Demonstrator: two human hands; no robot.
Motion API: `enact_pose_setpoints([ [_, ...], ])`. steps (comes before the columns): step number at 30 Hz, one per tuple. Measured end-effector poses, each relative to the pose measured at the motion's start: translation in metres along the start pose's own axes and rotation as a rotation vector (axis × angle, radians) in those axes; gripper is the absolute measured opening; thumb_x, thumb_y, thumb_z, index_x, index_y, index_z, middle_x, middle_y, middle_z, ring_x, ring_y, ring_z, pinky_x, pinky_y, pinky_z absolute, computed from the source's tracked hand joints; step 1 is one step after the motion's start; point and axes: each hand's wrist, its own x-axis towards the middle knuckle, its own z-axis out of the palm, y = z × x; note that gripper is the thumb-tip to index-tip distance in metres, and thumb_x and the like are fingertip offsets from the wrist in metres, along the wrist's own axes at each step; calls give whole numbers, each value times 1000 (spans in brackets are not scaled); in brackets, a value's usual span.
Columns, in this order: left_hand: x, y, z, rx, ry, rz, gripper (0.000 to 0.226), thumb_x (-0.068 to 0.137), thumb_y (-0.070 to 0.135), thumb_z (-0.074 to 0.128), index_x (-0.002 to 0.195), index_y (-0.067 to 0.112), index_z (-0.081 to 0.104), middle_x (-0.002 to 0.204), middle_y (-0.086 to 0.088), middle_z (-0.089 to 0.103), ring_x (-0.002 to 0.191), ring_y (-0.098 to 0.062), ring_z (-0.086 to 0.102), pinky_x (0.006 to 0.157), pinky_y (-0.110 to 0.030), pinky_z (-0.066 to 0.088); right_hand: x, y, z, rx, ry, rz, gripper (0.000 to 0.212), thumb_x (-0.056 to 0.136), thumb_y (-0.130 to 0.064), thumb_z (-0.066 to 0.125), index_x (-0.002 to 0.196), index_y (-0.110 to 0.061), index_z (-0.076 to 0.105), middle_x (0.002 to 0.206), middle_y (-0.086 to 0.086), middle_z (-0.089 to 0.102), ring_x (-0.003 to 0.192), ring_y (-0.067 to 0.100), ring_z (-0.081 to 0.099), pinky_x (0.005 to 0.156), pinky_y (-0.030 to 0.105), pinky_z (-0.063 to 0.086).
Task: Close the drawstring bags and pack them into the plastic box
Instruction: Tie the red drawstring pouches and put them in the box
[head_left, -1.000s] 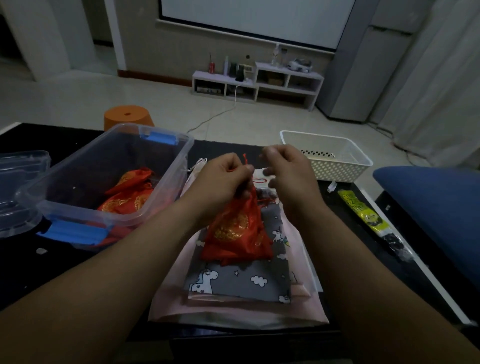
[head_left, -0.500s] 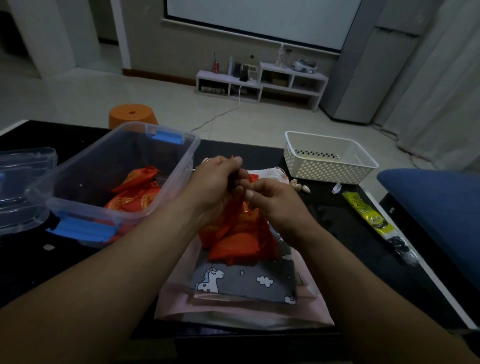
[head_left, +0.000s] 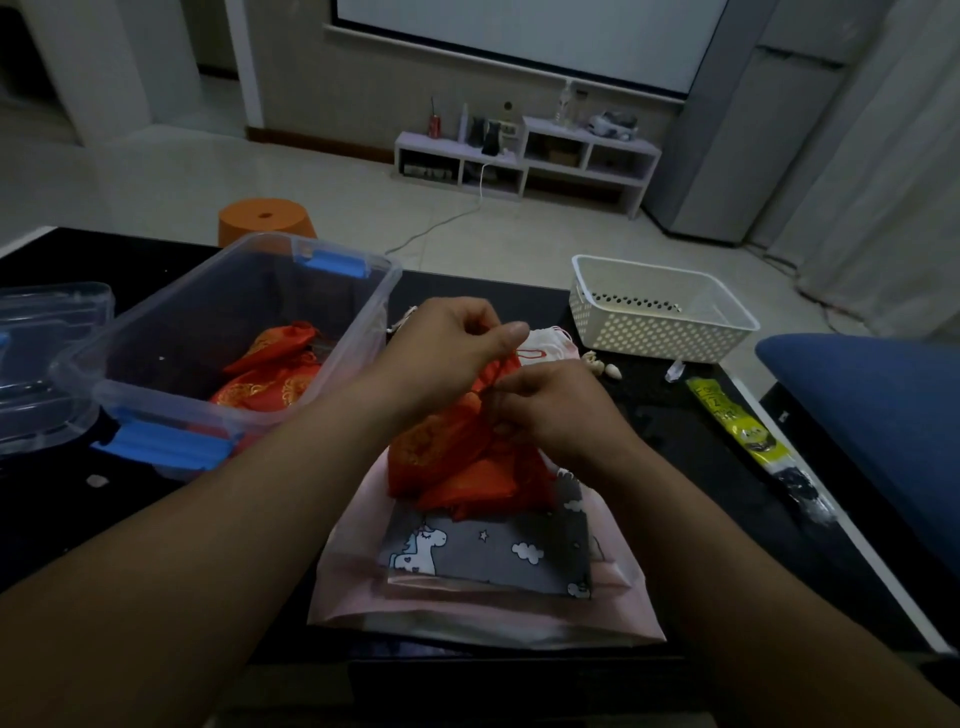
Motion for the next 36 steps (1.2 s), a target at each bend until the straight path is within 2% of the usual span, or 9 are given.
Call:
enact_pose_setpoints([
  [3,4,-2,3,-114,-27,-33,31,97,45,68,81,19,72,70,4,70,66,-7,64,66,-29,51,-1,0,1,-41,-8,-38,13,96,-11,69,97,-15,81,86,5,79,80,22,75,82,41,63],
  [7,5,-7,4,-217,-119,-46,29,98,46,64,97,19,76,90,0,75,87,-13,71,83,-36,58,-1,5,1,32,30,-14,15,96,-9,68,86,-12,79,83,12,78,77,26,74,80,45,61],
  [11,-1,-27,5,161,-74,-32,35,100,49,61,127,27,59,113,8,65,105,-9,62,92,-32,51,2,13,-2,234,27,74,19,100,-15,69,88,-3,78,81,14,76,71,21,68,71,35,58],
  [15,-12,-40,10,408,-172,137,18,98,31,68,114,24,67,103,10,69,95,-6,62,78,-16,46,3,13,-9,301,13,138,19,101,-15,67,94,-1,77,72,4,72,56,5,62,50,16,48],
  [17,-11,-41,10,449,-111,186,6,97,28,69,102,24,70,91,13,67,85,-3,59,68,-8,37,3,14,-9,306,-9,132,18,101,-14,66,95,-1,77,74,3,73,57,3,63,51,15,48],
  [21,-9,-43,9,442,-73,227,18,98,26,68,81,26,62,72,15,58,71,2,54,59,-12,32,2,17,-8,296,-3,98,15,100,-14,67,94,-4,77,82,7,76,71,13,66,65,24,56],
  [26,-12,-40,9,503,-134,213,17,101,25,62,86,17,60,75,7,58,71,-10,52,59,-18,33,4,24,-7,265,53,71,9,97,-7,70,92,-13,76,81,6,75,77,20,69,75,36,59],
  [30,-12,-40,13,496,-240,103,22,104,32,54,89,18,63,81,3,64,76,-15,59,68,-36,45,5,24,-1,100,77,20,14,98,-10,68,90,-19,74,82,5,76,77,20,72,77,41,63],
  [36,-11,-35,5,175,-258,-42,17,102,24,65,90,16,74,72,4,72,53,0,59,51,-19,48,3,21,-4,0,39,-53,14,100,-16,66,90,-25,71,86,4,75,86,31,73,84,56,61],
])
